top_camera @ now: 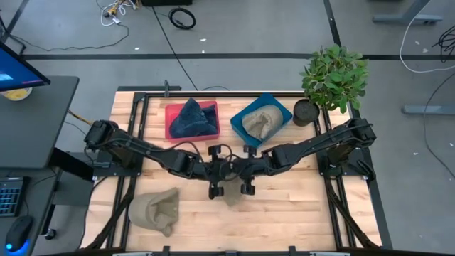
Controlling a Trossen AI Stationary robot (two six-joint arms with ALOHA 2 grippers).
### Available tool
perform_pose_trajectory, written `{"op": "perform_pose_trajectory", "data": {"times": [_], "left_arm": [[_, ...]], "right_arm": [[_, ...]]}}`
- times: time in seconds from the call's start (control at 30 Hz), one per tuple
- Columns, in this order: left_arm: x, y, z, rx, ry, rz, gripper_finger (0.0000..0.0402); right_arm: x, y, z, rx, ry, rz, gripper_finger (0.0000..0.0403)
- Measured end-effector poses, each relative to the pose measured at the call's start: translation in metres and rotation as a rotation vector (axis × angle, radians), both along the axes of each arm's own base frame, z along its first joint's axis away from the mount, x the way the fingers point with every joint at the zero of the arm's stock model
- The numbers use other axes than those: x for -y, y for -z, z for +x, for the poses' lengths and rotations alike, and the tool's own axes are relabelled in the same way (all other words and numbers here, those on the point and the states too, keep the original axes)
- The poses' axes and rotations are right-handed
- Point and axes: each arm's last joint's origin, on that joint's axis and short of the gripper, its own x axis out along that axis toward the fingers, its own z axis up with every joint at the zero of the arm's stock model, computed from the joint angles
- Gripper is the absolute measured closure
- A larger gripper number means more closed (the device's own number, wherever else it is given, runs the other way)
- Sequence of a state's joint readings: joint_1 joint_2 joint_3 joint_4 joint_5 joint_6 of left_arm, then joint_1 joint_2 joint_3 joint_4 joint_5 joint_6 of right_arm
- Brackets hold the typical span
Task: Pick & Place hat
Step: Put the right gray cap into the blue bin
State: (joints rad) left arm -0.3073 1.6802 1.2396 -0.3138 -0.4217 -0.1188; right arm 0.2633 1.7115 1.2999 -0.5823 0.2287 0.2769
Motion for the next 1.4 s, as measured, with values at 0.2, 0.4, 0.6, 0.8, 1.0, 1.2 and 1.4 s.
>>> {"op": "perform_pose_trajectory", "data": {"times": [0.2, 0.4, 0.6, 0.8, 1.0, 1.2, 1.4], "left_arm": [[-0.013, 0.0, 0.003, -0.014, -0.017, 0.037, 0.034], [-0.022, -0.01, 0.004, 0.04, -0.165, 0.131, 0.0276], [-0.018, -0.036, -0.012, 0.111, -0.268, 0.209, 0.0272], [-0.023, -0.059, -0.025, 0.179, -0.287, 0.179, 0.028], [-0.025, -0.068, -0.033, 0.193, -0.288, 0.173, 0.028], [-0.026, -0.066, -0.034, 0.175, -0.286, 0.18, 0.028], [-0.028, -0.064, -0.034, 0.151, -0.289, 0.191, 0.028]], "right_arm": [[-0.006, 0.002, -0.005, -0.024, 0.068, 0.05, 0.0391], [0.001, -0.01, -0.022, -0.035, 0.238, -0.034, 0.0396], [0.025, -0.043, -0.066, 0.048, 0.621, -0.229, 0.0394], [0.05, -0.068, -0.095, 0.284, 0.984, -0.301, 0.0394], [0.079, -0.061, -0.097, 0.375, 1.212, -0.343, 0.0394], [0.103, -0.015, -0.087, 0.376, 1.347, -0.238, 0.0393], [0.118, 0.031, -0.083, 0.447, 1.378, -0.125, 0.0393]]}}
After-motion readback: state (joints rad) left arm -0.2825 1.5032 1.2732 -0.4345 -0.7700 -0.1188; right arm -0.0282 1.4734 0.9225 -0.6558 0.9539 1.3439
